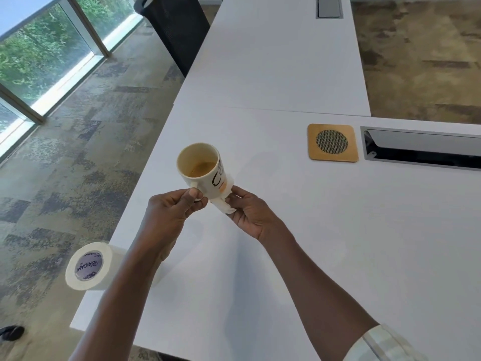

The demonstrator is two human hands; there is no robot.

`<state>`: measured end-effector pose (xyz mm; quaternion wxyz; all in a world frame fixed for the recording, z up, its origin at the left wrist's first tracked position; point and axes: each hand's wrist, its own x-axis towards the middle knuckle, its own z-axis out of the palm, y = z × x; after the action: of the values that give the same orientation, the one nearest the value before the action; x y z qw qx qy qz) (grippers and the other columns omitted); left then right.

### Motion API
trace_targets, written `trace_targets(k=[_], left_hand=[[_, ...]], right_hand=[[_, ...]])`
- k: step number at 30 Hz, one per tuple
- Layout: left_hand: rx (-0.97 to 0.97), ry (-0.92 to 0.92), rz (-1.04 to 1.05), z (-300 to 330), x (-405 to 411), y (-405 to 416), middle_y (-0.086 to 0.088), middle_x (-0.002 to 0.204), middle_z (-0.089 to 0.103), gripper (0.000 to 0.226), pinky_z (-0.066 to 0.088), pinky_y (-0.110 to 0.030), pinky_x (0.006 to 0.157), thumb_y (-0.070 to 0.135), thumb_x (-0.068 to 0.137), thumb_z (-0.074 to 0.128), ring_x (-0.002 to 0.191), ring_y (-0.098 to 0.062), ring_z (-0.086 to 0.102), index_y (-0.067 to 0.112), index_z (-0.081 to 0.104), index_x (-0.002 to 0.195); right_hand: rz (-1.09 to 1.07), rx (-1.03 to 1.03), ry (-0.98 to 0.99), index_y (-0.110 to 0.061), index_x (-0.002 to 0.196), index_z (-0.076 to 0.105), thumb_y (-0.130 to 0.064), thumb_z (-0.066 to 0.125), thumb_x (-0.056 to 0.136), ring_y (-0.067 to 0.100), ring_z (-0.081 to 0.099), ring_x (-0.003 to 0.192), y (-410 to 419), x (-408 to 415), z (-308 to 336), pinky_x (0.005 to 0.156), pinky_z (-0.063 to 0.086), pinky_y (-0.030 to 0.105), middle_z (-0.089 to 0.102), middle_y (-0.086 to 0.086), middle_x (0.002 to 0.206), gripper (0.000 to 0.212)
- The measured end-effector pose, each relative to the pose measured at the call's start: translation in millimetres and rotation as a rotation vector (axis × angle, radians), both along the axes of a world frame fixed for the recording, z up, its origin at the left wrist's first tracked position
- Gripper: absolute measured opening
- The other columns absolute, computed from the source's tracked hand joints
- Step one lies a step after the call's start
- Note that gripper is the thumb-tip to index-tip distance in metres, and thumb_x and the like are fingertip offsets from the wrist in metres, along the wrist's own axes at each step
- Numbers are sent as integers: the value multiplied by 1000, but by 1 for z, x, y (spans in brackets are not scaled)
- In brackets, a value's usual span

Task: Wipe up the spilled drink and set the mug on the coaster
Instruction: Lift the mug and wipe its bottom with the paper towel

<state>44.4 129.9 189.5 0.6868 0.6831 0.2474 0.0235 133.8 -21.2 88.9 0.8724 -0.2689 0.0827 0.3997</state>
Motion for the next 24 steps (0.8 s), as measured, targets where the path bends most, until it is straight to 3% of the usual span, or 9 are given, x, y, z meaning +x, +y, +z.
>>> trace_targets(k=[2, 4, 6, 11, 15, 24], left_hand=[[-12, 9, 24, -6, 1, 2, -11, 96, 80, 24, 51, -47, 105, 36, 77, 71, 99, -27, 76, 14, 79, 83], [-17, 21, 46, -13, 2, 5, -9, 92, 80, 21, 51, -46, 105, 27, 89, 70, 97, -25, 77, 15, 81, 76], [-5, 40, 58, -21, 4, 7, -6, 90, 81, 25, 50, -46, 106, 21, 95, 67, 95, -23, 77, 16, 81, 75], [-5, 98, 122, -47, 9, 13, -2, 83, 81, 26, 48, -50, 108, 17, 98, 64, 95, -21, 77, 15, 80, 77], [-31, 137, 167, -70, 15, 17, 0, 84, 81, 18, 45, -50, 111, 17, 99, 63, 100, -21, 75, 16, 76, 88], [-79, 139, 253, -101, 31, 21, 4, 78, 77, 22, 45, -49, 111, 12, 101, 59, 96, -26, 73, 17, 73, 84]], right_hand=[[-32, -5, 34, 5, 118, 62, 16, 43, 92, 31, 63, 108, -7, 5, -2, 94, 55, 37, 66, 21, 117, 34], [-58, -30, 55, 6, 125, 57, 15, 44, 93, 26, 66, 98, -13, 8, -3, 73, 60, 29, 65, 20, 115, 36], [-88, -75, 67, 5, 121, 59, 15, 45, 92, 20, 67, 86, -19, 9, -6, 59, 53, 22, 65, 18, 111, 34], [-142, -161, 82, 1, 109, 65, 17, 46, 90, 18, 67, 82, -42, 1, -17, 60, 51, 21, 67, 15, 104, 31], [-157, -181, 119, 4, 113, 62, 19, 44, 90, 17, 69, 78, -56, -19, -21, 57, 53, 22, 67, 16, 103, 33], [-166, -262, 125, 6, 115, 63, 17, 48, 88, 20, 65, 84, -86, -46, -8, 56, 51, 22, 66, 18, 107, 33]])
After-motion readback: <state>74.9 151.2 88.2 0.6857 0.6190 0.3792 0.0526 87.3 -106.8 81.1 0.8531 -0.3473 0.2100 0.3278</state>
